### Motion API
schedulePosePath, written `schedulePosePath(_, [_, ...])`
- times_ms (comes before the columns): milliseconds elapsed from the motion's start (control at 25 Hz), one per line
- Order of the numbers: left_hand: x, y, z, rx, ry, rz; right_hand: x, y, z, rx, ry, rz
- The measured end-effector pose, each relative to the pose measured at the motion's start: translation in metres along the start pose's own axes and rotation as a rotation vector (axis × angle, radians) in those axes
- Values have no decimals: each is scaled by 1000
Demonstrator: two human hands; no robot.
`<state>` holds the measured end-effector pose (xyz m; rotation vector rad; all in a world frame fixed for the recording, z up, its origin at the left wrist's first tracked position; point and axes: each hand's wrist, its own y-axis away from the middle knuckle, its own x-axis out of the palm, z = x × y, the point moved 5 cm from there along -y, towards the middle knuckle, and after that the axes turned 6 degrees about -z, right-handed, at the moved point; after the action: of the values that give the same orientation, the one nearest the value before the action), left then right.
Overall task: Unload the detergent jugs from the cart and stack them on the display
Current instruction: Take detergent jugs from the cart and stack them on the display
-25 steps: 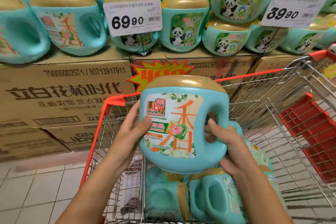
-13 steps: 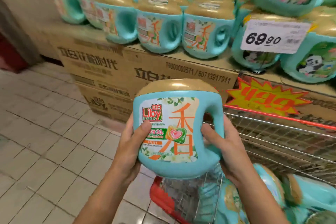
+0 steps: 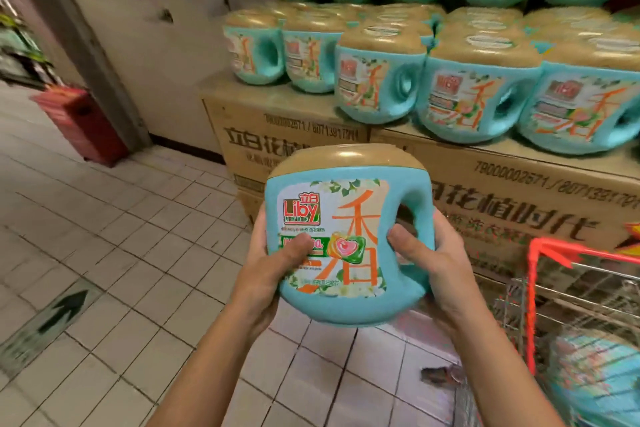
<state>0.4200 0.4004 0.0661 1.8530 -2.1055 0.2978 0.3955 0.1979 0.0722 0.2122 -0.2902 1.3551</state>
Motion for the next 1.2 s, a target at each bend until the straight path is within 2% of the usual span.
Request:
schedulePosePath(280, [-63, -100, -45, 104, -26, 53, 84, -85, -4, -145, 96, 14])
schedulePosePath(560, [-104, -234, -84, 169, -299, 104, 132, -200, -9, -267, 173, -37])
schedulePosePath(680, [-115, -283, -105, 234, -371, 81, 145, -239, -4, -344, 293, -75])
schedulePosePath(960, [-112, -380, -118, 209, -337, 248, 172, -300, 4, -469, 551, -208])
schedulePosePath(1200, [-102, -429, -105, 198, -337, 338, 171, -328, -14, -421, 596, -321])
